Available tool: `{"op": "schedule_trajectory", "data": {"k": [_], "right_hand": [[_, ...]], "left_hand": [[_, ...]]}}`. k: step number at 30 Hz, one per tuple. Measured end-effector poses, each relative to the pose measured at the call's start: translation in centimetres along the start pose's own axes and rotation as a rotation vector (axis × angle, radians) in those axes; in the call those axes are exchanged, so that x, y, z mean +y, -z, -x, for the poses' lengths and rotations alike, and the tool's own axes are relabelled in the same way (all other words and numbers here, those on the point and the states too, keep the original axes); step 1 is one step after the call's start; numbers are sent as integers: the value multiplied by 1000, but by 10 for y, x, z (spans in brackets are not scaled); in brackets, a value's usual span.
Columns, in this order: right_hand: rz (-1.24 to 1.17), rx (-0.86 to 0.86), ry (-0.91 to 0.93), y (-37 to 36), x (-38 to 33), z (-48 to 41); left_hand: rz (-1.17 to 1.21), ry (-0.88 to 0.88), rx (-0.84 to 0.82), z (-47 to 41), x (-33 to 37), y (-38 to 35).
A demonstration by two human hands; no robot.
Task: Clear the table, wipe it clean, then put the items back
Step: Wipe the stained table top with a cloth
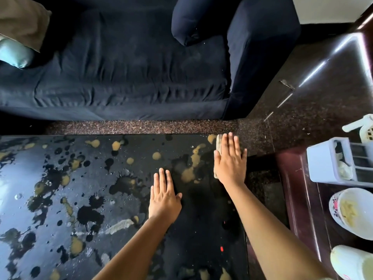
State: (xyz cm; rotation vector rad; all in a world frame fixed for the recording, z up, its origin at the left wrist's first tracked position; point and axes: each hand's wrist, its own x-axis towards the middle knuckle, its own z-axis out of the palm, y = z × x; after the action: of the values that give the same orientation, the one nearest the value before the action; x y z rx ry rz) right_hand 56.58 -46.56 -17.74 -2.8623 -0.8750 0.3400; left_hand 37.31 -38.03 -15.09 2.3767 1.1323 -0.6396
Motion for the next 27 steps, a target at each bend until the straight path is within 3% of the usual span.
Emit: {"op": "schedule_trajectory", "data": {"k": [3,8,10,13,15,20,22,25,27], "right_hand": [[-19,3,-23,-5,-24,-19],[70,-67,445,-4,8,16],[48,-48,335,-2,19,6],[3,26,20,-3,-6,-24],[-7,10,5,-5,-29,-35],[61,-33,537,-4,1,-1],[29,-18,433,-3,22,-2],[-27,41,71,-3,7,-30],[-27,15,9,-2,-17,-48]], "left_hand": [[-22,-9,-18,-2,-4,-3],[-30,-10,-84,-3,-4,0],[-43,-2,-113,-5,-4,2],[-55,7,-151,-8,-4,3],[-52,18,-195,-11,-5,4],[-55,55,-283,-16,-3,9],[-60,59,-301,-16,-2,10],[-50,49,-293,-16,-4,8],[-38,43,-286,-16,-6,7]]}}
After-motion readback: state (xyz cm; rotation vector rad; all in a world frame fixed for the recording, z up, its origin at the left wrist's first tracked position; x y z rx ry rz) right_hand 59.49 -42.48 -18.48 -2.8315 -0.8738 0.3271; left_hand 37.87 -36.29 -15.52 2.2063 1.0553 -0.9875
